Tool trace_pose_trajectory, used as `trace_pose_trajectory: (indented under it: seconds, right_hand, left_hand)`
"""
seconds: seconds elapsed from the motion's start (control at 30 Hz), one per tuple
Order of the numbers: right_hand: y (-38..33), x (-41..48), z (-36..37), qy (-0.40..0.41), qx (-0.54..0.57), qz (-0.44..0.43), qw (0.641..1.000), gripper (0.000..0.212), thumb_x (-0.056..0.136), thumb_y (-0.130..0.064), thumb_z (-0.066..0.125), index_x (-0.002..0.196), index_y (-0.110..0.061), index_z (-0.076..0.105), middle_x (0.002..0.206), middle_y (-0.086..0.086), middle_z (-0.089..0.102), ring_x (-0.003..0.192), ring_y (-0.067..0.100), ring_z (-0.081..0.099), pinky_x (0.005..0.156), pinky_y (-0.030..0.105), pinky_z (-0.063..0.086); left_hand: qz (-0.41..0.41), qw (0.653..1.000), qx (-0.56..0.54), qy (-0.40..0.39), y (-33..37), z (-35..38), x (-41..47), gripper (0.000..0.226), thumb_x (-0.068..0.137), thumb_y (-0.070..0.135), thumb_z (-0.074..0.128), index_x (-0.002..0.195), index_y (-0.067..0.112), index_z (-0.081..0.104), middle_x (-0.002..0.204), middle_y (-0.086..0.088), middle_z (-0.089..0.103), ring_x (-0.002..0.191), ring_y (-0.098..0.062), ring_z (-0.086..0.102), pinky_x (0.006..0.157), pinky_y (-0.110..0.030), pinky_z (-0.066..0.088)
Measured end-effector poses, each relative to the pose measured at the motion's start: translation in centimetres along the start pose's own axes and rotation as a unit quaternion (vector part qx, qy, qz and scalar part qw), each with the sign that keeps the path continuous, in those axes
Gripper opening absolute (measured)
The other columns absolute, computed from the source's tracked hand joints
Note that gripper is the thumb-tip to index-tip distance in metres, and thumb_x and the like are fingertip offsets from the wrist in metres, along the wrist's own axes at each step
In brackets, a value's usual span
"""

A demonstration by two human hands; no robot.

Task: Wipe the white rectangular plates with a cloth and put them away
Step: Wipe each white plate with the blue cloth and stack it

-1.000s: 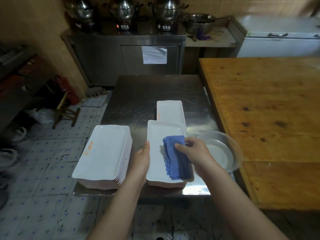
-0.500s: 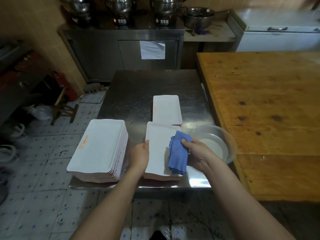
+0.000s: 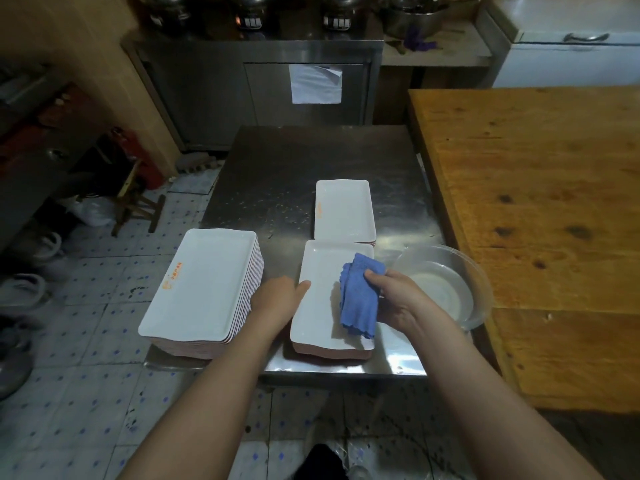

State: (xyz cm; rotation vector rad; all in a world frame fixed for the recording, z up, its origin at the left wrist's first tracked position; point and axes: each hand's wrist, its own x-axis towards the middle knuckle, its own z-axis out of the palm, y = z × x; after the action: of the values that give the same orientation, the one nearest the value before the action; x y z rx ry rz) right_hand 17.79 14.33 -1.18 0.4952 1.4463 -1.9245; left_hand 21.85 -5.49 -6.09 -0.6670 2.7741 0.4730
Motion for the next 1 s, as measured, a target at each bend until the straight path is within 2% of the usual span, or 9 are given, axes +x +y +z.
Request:
trace_pose_trajectory:
  seconds: [0.1,0.2,0.33,0.43,0.6,0.7,0.8,0.93,1.0]
  right_hand:
    - [-0.7,0.9,0.6,0.001,0.022,-0.003,1.0,0.024,0.096,-0.008,0.052,0.117,0.0,0.056,0.109,0.018,0.066,0.101,0.033,0.064,0.076,0.043,0.052]
    - [-2.4,2.6,1.1,0.001,0.031,-0.013,0.999,0.02,0.096,-0.008,0.052,0.112,0.001,0.058,0.1,0.016,0.067,0.093,0.031,0.066,0.069,0.039,0.052]
    - [-5.1,5.8,2.1,0.025,0.03,-0.029,0.999,0.009,0.094,-0.008,0.055,0.098,-0.002,0.061,0.082,0.009,0.072,0.079,0.024,0.069,0.061,0.035,0.052]
    - [-6.8,8.4,3.2,0.045,0.022,-0.032,0.998,0.007,0.094,-0.01,0.056,0.094,-0.005,0.061,0.073,0.005,0.073,0.072,0.02,0.07,0.06,0.033,0.052]
    - [-8.7,12.4,4.0,0.078,-0.019,-0.031,0.996,0.006,0.093,-0.015,0.058,0.094,-0.009,0.06,0.087,0.01,0.071,0.082,0.024,0.067,0.073,0.039,0.052]
    - [-9.5,14.0,4.3,0.096,-0.018,-0.022,0.995,0.008,0.093,-0.017,0.059,0.094,-0.009,0.059,0.088,0.01,0.068,0.082,0.024,0.066,0.066,0.037,0.052]
    - [-10.0,15.0,4.6,0.112,-0.006,-0.012,0.994,0.007,0.093,-0.015,0.059,0.091,-0.008,0.058,0.083,0.009,0.067,0.076,0.021,0.066,0.058,0.032,0.051]
    - [-10.5,15.6,4.2,0.103,0.025,-0.011,0.994,0.007,0.094,-0.011,0.056,0.09,-0.006,0.059,0.069,0.006,0.072,0.062,0.017,0.07,0.05,0.026,0.052]
    - [-10.7,15.6,3.9,0.099,0.039,-0.016,0.994,0.009,0.094,-0.009,0.054,0.091,-0.004,0.06,0.069,0.007,0.073,0.062,0.017,0.071,0.05,0.026,0.053]
  left_hand:
    - [-0.004,1.0,-0.004,0.021,0.0,-0.8,1.1,0.059,0.091,0.059,0.031,0.095,0.011,0.065,0.099,-0.009,0.067,0.091,-0.03,0.059,0.067,-0.03,0.038]
    - [-0.012,0.998,-0.048,0.024,1.0,-2.5,4.0,0.058,0.091,0.057,0.033,0.095,0.009,0.065,0.102,-0.012,0.067,0.093,-0.032,0.06,0.069,-0.031,0.04]
    - [-0.018,0.987,-0.155,0.039,3.2,-4.6,8.8,0.048,0.092,0.043,0.041,0.093,0.002,0.065,0.1,-0.019,0.067,0.091,-0.035,0.062,0.077,-0.037,0.049]
    - [-0.02,0.984,-0.16,0.077,4.4,-5.0,12.1,0.033,0.092,0.038,0.044,0.091,0.009,0.06,0.096,-0.015,0.066,0.084,-0.032,0.059,0.066,-0.033,0.041]
    - [-0.034,0.98,-0.195,0.026,5.6,-4.0,17.2,0.037,0.09,0.039,0.054,0.104,0.005,0.057,0.108,-0.014,0.064,0.097,-0.033,0.06,0.075,-0.034,0.044]
    - [-0.028,0.977,-0.212,-0.006,6.3,-3.3,19.2,0.043,0.086,0.04,0.06,0.107,0.002,0.054,0.11,-0.017,0.063,0.098,-0.035,0.059,0.075,-0.034,0.043]
    - [-0.012,0.979,-0.204,-0.024,6.5,-3.1,20.3,0.038,0.085,0.035,0.062,0.105,0.004,0.054,0.109,-0.015,0.063,0.098,-0.033,0.059,0.07,-0.032,0.039]
    - [0.009,0.986,-0.166,-0.001,6.5,-3.4,20.9,0.025,0.088,0.03,0.058,0.095,0.006,0.057,0.103,-0.013,0.065,0.092,-0.032,0.059,0.066,-0.03,0.036]
    - [0.004,0.984,-0.177,0.012,6.4,-3.5,20.7,0.022,0.091,0.028,0.054,0.091,0.006,0.056,0.102,-0.014,0.065,0.091,-0.032,0.059,0.067,-0.031,0.038]
